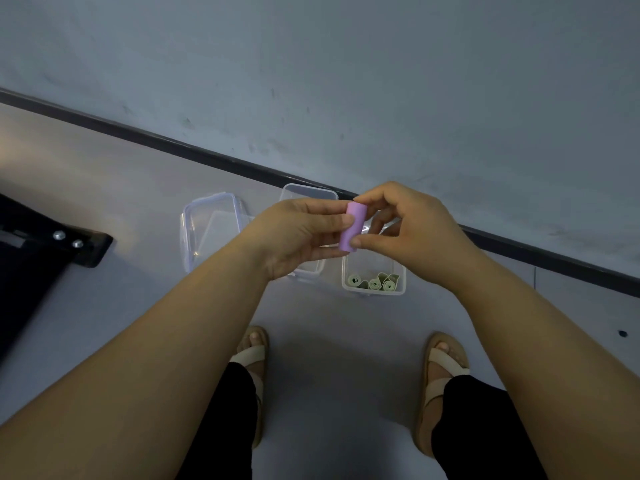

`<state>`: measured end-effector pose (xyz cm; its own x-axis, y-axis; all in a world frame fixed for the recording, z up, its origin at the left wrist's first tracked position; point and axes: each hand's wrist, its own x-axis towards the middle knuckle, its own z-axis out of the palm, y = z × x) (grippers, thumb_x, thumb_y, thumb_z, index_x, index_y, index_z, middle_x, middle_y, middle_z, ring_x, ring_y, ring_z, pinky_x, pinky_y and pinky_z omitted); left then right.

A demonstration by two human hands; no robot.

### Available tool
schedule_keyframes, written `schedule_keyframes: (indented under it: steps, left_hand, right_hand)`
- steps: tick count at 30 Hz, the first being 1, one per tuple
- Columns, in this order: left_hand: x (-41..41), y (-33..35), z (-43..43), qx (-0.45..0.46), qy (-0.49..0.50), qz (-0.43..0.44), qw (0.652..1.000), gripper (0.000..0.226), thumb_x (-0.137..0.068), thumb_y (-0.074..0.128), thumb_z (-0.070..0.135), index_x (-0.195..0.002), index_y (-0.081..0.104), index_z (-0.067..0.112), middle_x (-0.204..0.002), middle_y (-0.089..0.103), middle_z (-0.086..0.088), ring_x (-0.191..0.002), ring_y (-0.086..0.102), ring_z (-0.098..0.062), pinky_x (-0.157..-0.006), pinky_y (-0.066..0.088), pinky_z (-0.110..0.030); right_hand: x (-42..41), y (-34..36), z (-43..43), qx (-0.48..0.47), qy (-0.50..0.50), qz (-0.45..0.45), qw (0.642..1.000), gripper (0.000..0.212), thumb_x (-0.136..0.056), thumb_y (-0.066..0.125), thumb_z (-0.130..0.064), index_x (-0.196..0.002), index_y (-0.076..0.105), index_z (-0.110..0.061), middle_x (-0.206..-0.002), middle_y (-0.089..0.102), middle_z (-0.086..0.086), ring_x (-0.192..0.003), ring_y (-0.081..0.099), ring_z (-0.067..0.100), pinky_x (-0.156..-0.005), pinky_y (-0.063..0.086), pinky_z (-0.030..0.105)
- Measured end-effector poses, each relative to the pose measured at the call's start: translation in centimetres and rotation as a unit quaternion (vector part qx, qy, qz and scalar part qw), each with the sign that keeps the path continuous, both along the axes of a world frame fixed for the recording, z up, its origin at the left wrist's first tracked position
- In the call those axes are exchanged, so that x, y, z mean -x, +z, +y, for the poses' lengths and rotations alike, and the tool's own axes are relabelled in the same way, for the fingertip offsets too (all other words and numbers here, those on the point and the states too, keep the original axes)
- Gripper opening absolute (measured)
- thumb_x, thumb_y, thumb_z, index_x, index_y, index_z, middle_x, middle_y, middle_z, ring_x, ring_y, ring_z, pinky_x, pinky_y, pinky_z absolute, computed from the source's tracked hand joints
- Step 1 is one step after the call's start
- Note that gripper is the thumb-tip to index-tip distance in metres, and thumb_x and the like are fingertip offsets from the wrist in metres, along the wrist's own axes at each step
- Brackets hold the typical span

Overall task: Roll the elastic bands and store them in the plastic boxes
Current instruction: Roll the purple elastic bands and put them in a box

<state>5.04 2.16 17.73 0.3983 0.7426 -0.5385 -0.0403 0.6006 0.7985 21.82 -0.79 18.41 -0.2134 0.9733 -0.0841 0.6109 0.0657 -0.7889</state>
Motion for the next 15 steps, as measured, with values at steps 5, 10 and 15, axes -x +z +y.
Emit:
schedule_keyframes:
  steps: [5,10,15]
  left_hand:
    - [1.2,-0.4,0.5,-0.066,-0.025,0.09,0.993,0.019,-0.08,0.067,0.008,-0.098,0.069,0.01,-0.087,0.073,-0.006,-0.074,0.071,-0.013,-0.065,0.057,-0.022]
    - [2.7,-1.2,1.1,-0.126,-0.067,0.188,0.972,0.009,-0.078,0.07,0.012,-0.085,0.07,0.018,-0.088,0.072,-0.005,-0.079,0.069,-0.015,-0.071,0.058,-0.021]
    - [4.0,-2.5,2.7,-0.162,-0.112,0.215,0.956,0.013,-0.081,0.067,0.009,-0.092,0.071,0.014,-0.084,0.071,-0.003,-0.074,0.066,-0.01,-0.069,0.055,-0.015]
  right_hand:
    - [1.1,-0.6,0.6,0.032,-0.027,0.029,0.999,0.019,-0.079,0.071,-0.028,-0.091,0.057,-0.025,-0.09,0.062,-0.013,-0.082,0.062,0.007,-0.076,0.054,0.026]
    - [2.4,-1.6,1.7,0.122,-0.052,0.125,0.983,0.014,-0.084,0.066,-0.018,-0.096,0.06,-0.014,-0.087,0.068,-0.004,-0.073,0.069,0.011,-0.072,0.058,0.026]
    - [3.0,-3.0,3.1,0.169,-0.033,0.154,0.973,0.022,-0.081,0.069,-0.015,-0.102,0.065,-0.015,-0.092,0.069,0.0,-0.074,0.069,0.01,-0.063,0.052,0.012]
